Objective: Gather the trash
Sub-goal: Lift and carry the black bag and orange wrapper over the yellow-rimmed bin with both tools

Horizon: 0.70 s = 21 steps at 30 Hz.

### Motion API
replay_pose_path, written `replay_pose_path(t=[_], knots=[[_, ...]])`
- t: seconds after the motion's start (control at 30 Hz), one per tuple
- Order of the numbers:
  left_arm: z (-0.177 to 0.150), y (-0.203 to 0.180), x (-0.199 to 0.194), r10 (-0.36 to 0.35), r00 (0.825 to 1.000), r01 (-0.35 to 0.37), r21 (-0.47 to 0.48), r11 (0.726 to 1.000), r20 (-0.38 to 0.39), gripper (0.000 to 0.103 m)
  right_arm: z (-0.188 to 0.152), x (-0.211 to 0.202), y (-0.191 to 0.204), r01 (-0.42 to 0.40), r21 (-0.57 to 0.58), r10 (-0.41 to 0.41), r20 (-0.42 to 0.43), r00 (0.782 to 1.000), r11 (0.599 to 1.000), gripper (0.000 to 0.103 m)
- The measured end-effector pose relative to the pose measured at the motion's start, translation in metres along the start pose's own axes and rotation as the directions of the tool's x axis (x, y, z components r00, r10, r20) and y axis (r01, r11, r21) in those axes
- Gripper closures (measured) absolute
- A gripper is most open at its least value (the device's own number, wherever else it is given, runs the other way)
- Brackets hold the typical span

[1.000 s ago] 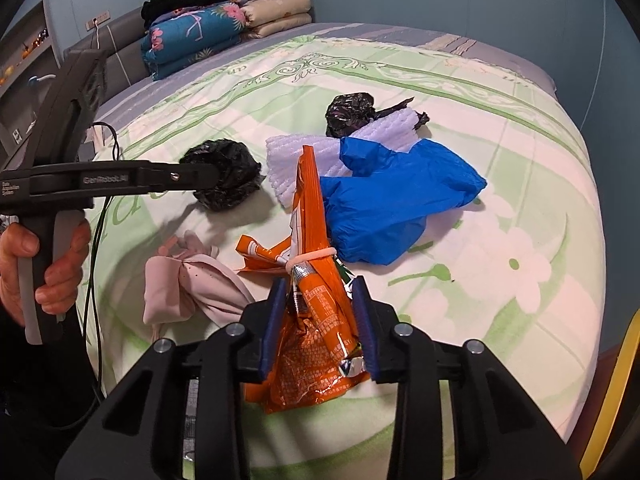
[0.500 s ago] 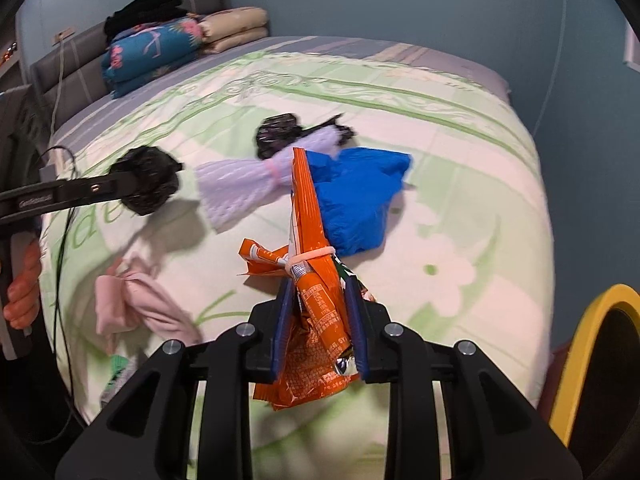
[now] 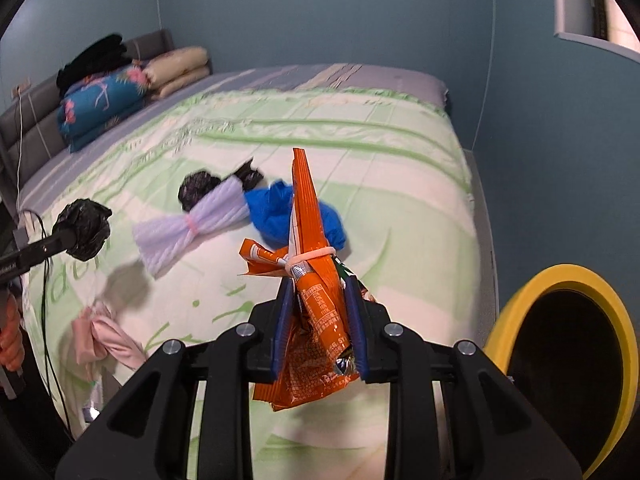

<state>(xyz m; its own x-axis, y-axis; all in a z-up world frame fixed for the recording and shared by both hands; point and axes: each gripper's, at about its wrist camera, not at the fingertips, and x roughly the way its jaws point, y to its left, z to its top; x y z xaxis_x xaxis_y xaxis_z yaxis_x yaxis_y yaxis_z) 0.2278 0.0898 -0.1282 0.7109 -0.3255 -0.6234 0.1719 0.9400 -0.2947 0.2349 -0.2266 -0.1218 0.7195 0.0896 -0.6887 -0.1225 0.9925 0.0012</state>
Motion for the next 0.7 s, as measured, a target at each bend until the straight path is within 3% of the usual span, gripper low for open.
replay_pose_path(t=[0.37,0.53,0.7], knots=[[0.032,-0.039,-0.05,-0.045,0.992,0.038,0.06,0.997,0.119,0.06,0.017,-0.079,-0.022,0.003,0.04,-0.009,0.16,0.987,0.999,0.078],[0.046,-0.082,-0.081,-0.066,0.978,0.036,0.149,0.988,0.2,0.06,0.022,-0.126,-0.028,-0.002,0.049,-0.011,0.254,0.967,0.999,0.078],[0.056,-0.123,-0.098,-0.137,0.965,0.091,0.203,0.975,0.224,0.06,0.02,-0.171,-0.038,0.013,0.063,-0.033,0.336,0.941,0.998,0.078]])
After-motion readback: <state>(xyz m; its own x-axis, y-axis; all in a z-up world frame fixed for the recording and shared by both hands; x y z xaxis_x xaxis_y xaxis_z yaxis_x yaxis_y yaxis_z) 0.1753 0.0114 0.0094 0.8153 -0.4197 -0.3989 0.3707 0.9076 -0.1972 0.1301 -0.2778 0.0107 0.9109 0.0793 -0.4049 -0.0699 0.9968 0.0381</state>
